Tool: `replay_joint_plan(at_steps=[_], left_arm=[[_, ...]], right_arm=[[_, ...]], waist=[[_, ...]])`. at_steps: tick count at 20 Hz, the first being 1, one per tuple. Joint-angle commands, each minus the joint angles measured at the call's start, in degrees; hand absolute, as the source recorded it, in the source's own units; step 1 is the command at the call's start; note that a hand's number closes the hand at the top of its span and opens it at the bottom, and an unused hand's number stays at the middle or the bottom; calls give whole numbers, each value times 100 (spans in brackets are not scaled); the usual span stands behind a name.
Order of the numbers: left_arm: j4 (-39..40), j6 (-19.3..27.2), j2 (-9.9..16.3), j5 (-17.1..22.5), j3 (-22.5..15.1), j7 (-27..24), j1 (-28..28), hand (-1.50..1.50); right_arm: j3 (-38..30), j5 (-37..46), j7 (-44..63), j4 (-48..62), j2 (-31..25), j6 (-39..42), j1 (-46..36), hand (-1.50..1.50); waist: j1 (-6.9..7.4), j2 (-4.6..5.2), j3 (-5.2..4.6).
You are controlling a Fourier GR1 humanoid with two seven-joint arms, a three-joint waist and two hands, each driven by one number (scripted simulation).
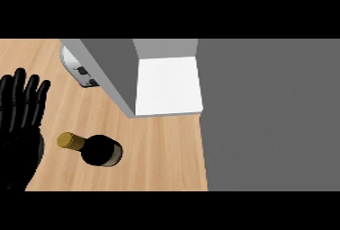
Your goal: Pick up the wine, place it into the cabinet and close the cabinet
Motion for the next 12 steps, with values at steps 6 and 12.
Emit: replay_joint_plan(at_steps=[6, 12], left_arm=[[328, 1963, -507, -2158, -2181, -223, 476, -150], [425, 3294, -514, -827, -3376, 202, 299, -150]], right_arm=[[205, -712, 92, -652, -194, 764, 728, -150], [794, -1229, 913, -931, -362, 1250, 949, -150]], waist=[[238, -190, 4], [284, -174, -4]])
